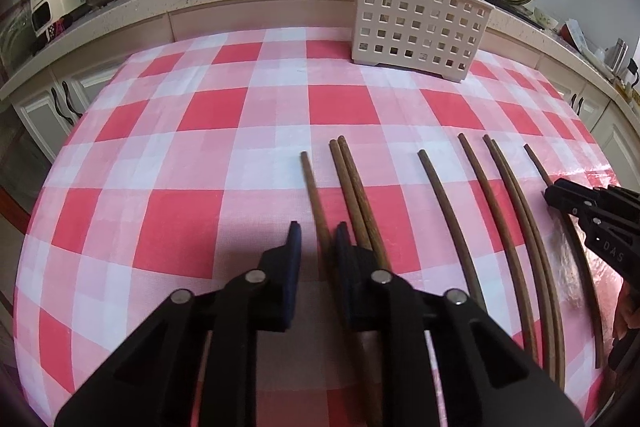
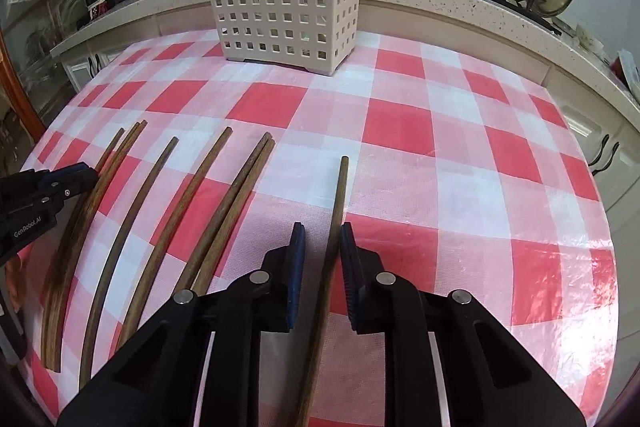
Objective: Organize utensils
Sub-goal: 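Close the right gripper on a brown chopstick while the left gripper closes on another, then lift the held chopsticks upright with both grippers and carry them toward the caddy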
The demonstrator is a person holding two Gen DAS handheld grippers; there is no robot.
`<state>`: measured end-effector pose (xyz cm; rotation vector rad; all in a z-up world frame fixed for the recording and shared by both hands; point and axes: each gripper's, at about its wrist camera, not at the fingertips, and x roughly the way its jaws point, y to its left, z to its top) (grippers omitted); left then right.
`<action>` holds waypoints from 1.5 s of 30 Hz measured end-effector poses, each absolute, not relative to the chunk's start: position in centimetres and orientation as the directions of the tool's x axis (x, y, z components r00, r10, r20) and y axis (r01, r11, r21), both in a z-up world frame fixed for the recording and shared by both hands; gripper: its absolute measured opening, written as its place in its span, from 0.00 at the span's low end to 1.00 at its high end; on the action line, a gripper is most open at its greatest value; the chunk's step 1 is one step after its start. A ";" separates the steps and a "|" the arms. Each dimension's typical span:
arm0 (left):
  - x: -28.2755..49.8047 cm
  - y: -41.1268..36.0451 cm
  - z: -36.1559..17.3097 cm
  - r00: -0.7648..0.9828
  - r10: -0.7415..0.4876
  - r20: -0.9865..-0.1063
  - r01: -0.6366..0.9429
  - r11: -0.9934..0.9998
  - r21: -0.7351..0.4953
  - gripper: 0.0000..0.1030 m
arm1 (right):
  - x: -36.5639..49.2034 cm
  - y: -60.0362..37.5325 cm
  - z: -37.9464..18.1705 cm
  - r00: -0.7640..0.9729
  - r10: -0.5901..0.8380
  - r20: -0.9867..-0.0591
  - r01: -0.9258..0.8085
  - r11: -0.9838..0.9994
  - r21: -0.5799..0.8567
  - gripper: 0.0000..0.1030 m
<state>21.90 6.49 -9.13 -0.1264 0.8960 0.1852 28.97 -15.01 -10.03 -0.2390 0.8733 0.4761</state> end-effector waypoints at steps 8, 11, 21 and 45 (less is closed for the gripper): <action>21.7 6.4 -9.3 0.620 0.108 -0.778 -0.203 0.979 -0.026 0.10 | 28.4 -14.7 -10.1 0.569 0.270 -0.776 -0.486 0.872 -0.053 0.09; 21.7 6.5 -9.3 0.619 0.101 -0.778 -0.207 0.978 -0.038 0.10 | 28.3 -14.6 -10.1 0.574 0.266 -0.774 -0.485 0.872 -0.060 0.07; 21.7 6.4 -9.2 0.616 0.111 -0.780 -0.216 0.976 -0.032 0.10 | 28.1 -14.5 -10.2 0.585 0.259 -0.769 -0.480 0.875 -0.071 0.07; 19.8 5.2 -7.6 0.667 0.089 -0.739 -0.160 0.987 -0.026 0.06 | 25.9 -15.2 -8.6 0.613 0.360 -0.703 -0.479 0.877 0.032 0.06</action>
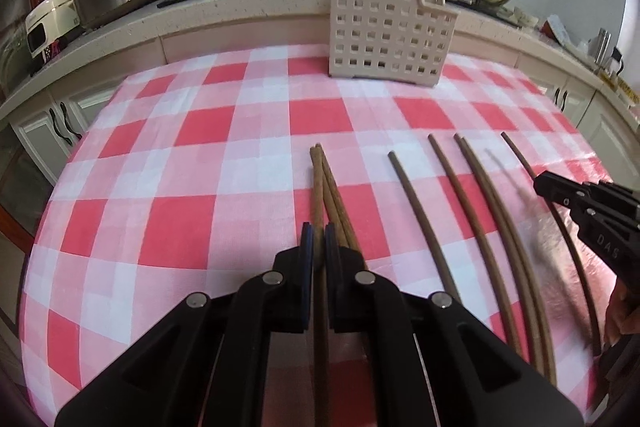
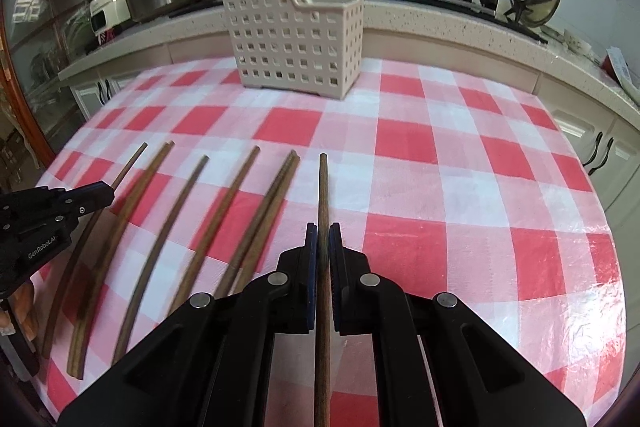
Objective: Organize utensils
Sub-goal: 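Lift the held chopsticks upright with both grippers and carry them toward the caddy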
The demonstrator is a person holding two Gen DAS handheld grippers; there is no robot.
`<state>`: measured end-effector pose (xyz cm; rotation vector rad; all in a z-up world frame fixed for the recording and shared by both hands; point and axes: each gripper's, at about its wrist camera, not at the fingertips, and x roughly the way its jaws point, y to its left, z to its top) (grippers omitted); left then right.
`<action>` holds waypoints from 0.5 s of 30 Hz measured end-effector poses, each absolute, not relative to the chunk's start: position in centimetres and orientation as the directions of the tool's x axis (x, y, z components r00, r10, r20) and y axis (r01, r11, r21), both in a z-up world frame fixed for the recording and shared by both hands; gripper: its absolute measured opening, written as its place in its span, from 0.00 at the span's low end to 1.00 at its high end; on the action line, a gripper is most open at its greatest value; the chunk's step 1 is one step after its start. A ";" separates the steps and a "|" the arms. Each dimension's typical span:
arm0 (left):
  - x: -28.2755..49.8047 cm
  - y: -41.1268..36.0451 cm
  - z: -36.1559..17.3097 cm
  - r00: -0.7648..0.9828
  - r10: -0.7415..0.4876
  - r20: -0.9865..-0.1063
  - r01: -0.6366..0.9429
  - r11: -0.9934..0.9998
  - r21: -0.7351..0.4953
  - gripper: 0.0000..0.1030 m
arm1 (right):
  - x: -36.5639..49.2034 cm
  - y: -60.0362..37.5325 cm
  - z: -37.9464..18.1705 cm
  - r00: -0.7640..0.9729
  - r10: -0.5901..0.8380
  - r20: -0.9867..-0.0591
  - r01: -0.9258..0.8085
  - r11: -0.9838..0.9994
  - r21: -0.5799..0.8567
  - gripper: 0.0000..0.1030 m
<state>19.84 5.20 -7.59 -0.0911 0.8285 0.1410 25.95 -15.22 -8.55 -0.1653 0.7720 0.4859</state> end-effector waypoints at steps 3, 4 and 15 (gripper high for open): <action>19.1 5.1 -6.5 0.702 0.096 -0.706 -0.161 0.987 -0.026 0.06 | 25.4 -15.5 -7.8 0.630 0.373 -0.681 -0.479 0.877 0.038 0.06; 18.9 5.1 -6.2 0.709 0.098 -0.699 -0.161 0.987 -0.025 0.06 | 25.3 -15.6 -7.7 0.632 0.378 -0.676 -0.479 0.877 0.041 0.06; 17.2 4.9 -2.5 0.779 0.116 -0.616 -0.158 0.987 -0.014 0.06 | 23.7 -15.9 -4.7 0.667 0.431 -0.607 -0.500 0.864 0.064 0.06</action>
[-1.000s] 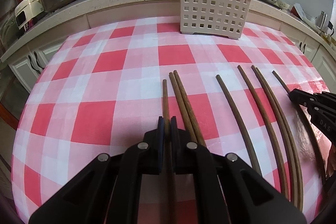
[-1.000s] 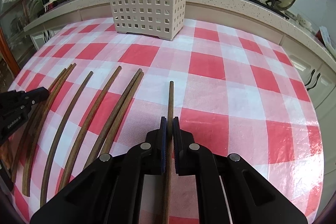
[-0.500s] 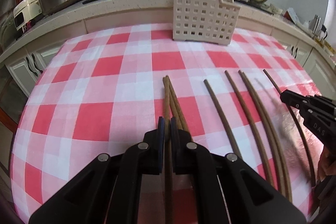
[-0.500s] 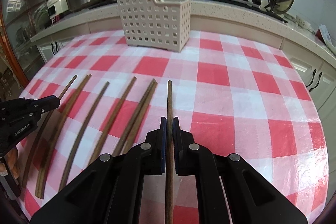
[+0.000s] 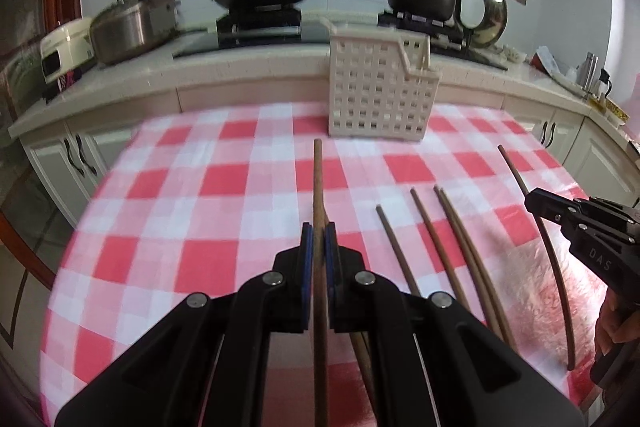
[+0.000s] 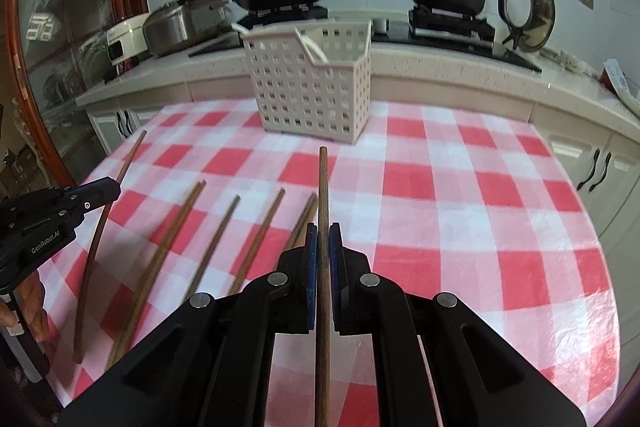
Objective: Organize utensils
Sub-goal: 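Lift the held chopsticks upright with both grippers and carry them toward the caddy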
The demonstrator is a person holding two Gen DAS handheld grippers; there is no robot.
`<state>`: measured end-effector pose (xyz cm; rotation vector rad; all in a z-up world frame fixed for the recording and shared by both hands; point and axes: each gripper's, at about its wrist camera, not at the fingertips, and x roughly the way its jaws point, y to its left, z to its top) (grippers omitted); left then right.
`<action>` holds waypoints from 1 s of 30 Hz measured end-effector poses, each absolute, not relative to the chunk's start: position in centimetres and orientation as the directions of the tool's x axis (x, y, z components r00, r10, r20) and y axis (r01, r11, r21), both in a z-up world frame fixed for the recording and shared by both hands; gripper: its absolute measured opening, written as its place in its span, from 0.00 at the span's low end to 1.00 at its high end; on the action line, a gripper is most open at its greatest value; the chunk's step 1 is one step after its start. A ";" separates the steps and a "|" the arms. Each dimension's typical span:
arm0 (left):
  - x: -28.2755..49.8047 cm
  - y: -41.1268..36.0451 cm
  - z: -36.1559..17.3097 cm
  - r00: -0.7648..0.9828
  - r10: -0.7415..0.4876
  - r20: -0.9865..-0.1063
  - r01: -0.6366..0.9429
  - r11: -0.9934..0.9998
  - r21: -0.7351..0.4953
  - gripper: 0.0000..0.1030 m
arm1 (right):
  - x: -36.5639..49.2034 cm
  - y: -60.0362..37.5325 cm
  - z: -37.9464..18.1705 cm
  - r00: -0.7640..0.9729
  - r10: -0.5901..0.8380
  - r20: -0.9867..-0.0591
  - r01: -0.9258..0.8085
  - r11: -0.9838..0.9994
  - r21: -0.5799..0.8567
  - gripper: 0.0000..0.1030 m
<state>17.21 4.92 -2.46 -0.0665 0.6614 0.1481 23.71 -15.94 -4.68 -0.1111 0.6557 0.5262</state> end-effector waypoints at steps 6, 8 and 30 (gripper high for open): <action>16.0 4.5 0.7 0.832 0.104 -0.545 -0.134 0.991 -0.014 0.06 | 22.6 -16.0 -1.4 0.715 0.462 -0.524 -0.516 0.855 0.050 0.06; 15.6 4.3 1.6 0.848 0.106 -0.519 -0.129 0.992 -0.008 0.06 | 22.1 -16.0 -0.4 0.728 0.472 -0.497 -0.521 0.852 0.045 0.06; 12.6 3.9 5.2 0.943 0.139 -0.303 -0.139 0.990 0.022 0.06 | 18.7 -16.1 3.9 0.798 0.523 -0.298 -0.544 0.839 0.014 0.06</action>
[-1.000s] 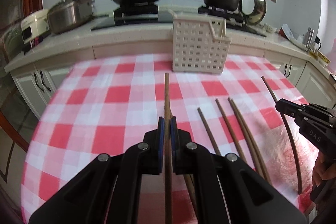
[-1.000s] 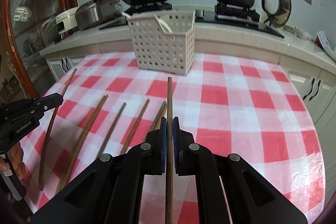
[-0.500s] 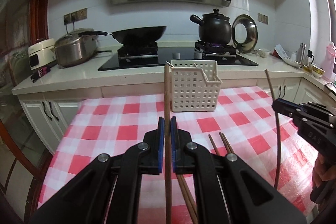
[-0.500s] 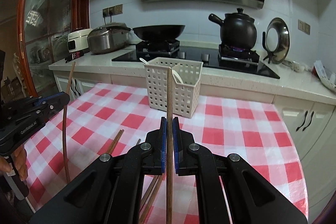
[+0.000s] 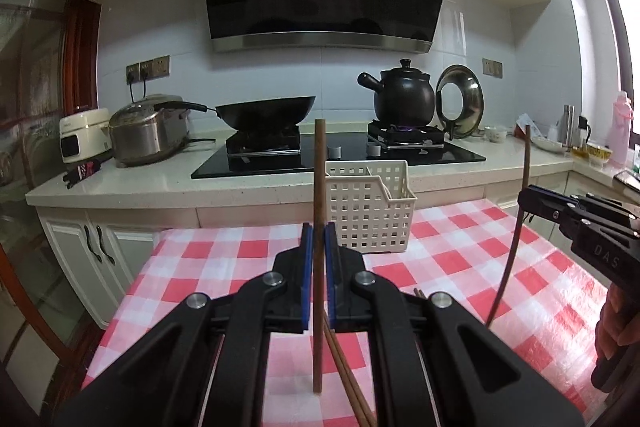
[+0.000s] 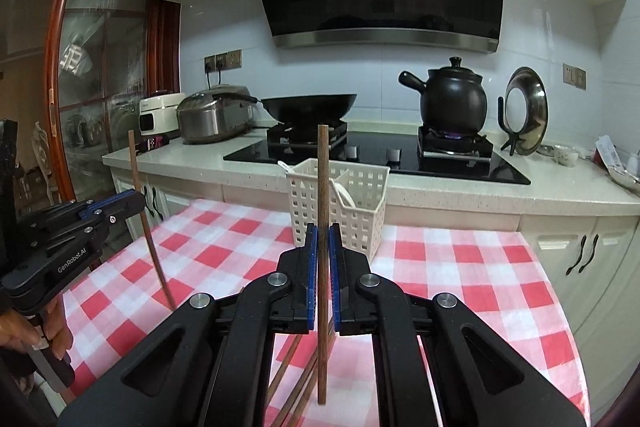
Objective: Organize utensils
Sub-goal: 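Lift the held chopsticks upright with both grippers and carry them toward the caddy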
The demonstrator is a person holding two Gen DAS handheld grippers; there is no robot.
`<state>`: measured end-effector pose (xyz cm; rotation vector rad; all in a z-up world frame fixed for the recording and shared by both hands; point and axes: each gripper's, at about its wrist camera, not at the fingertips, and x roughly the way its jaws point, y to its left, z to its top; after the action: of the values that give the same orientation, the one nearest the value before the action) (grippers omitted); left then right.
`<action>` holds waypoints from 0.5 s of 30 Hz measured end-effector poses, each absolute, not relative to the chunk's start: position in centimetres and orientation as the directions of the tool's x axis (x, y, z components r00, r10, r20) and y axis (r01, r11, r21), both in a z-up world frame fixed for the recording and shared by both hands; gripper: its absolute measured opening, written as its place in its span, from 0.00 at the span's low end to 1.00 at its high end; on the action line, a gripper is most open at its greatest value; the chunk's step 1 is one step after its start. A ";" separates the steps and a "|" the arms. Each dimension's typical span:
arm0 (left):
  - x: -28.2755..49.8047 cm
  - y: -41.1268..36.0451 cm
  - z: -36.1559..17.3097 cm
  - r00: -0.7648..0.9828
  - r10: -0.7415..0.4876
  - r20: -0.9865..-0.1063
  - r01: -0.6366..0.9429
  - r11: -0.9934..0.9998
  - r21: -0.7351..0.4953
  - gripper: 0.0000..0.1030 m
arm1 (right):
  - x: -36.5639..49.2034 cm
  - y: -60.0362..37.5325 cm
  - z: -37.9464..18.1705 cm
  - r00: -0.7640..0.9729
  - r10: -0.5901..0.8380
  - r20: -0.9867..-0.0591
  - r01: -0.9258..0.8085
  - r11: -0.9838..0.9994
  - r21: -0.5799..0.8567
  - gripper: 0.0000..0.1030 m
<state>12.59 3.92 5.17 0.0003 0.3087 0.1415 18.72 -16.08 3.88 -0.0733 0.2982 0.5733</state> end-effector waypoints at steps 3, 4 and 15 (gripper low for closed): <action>12.7 3.9 5.3 0.949 0.130 -0.287 -0.130 0.991 0.019 0.06 | 18.9 -16.0 4.0 0.799 0.525 -0.293 -0.546 0.838 0.012 0.06; 12.8 3.9 5.3 0.950 0.127 -0.287 -0.127 0.992 0.021 0.06 | 19.0 -15.9 4.0 0.801 0.523 -0.293 -0.544 0.839 0.009 0.06; 15.0 4.5 6.7 0.955 0.101 -0.280 -0.105 0.994 0.002 0.06 | 20.8 -15.4 5.0 0.803 0.534 -0.265 -0.552 0.834 0.008 0.06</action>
<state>15.02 4.51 6.66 -0.0134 0.2833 0.1045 20.82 -15.40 5.01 -0.0709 0.2625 0.5825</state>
